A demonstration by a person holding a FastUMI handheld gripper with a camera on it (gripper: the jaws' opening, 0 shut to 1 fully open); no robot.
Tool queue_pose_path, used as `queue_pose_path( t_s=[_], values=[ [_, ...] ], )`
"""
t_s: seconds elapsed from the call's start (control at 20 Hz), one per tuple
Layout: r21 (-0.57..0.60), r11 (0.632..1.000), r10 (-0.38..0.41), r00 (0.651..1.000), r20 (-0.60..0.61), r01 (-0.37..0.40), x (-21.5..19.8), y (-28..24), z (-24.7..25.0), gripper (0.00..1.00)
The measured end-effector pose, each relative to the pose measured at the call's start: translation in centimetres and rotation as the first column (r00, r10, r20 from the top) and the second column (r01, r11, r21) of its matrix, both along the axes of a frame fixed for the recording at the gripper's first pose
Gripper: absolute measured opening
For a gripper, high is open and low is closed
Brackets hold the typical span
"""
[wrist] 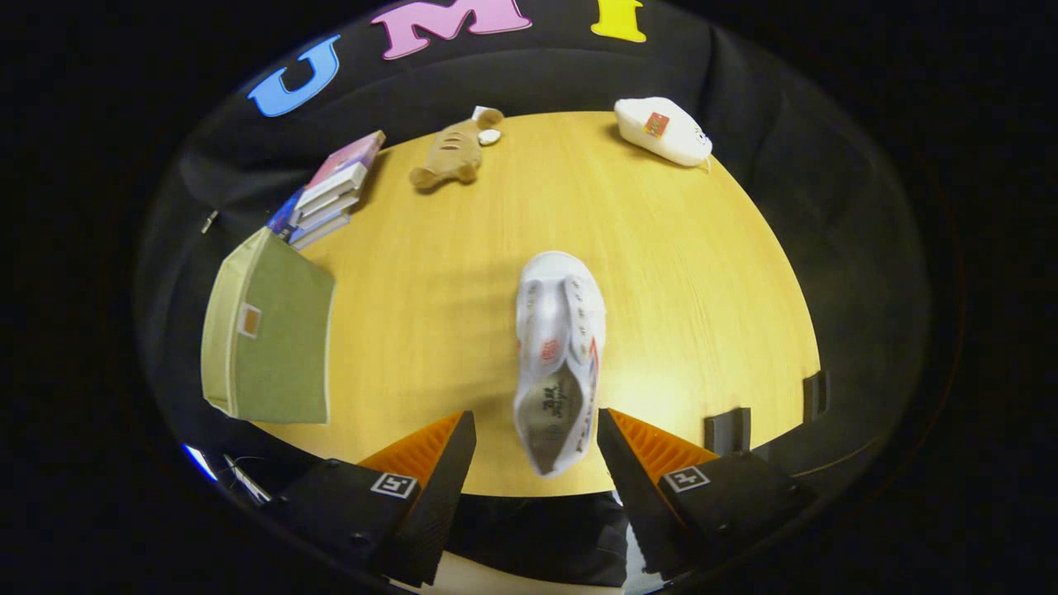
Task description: Open the storage box then place both shoes into the box .Put the left shoe in first, then the right shoe, with the right side of both shoes facing outward in a uniform manner.
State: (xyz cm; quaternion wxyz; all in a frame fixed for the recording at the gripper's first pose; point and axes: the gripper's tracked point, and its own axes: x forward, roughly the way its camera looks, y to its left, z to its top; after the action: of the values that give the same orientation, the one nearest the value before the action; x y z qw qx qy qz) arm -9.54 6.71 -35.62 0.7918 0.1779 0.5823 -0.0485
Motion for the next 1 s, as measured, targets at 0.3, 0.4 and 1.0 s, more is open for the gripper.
queue_pose_path(
  t_s=[0.3, 0.4, 1.0],
  values=[
    [-0.016, 1.0, 0.005, 0.996, -0.088, -0.006, 1.4, -2.2, -5.7, 0.71],
    [0.022, 0.999, 0.034, 0.99, -0.138, -0.031, 0.8, -1.4, -7.1, 0.65],
    [-0.046, 0.994, 0.091, 0.988, -0.124, -0.097, 1.6, -3.0, -7.2, 0.45]
  ],
)
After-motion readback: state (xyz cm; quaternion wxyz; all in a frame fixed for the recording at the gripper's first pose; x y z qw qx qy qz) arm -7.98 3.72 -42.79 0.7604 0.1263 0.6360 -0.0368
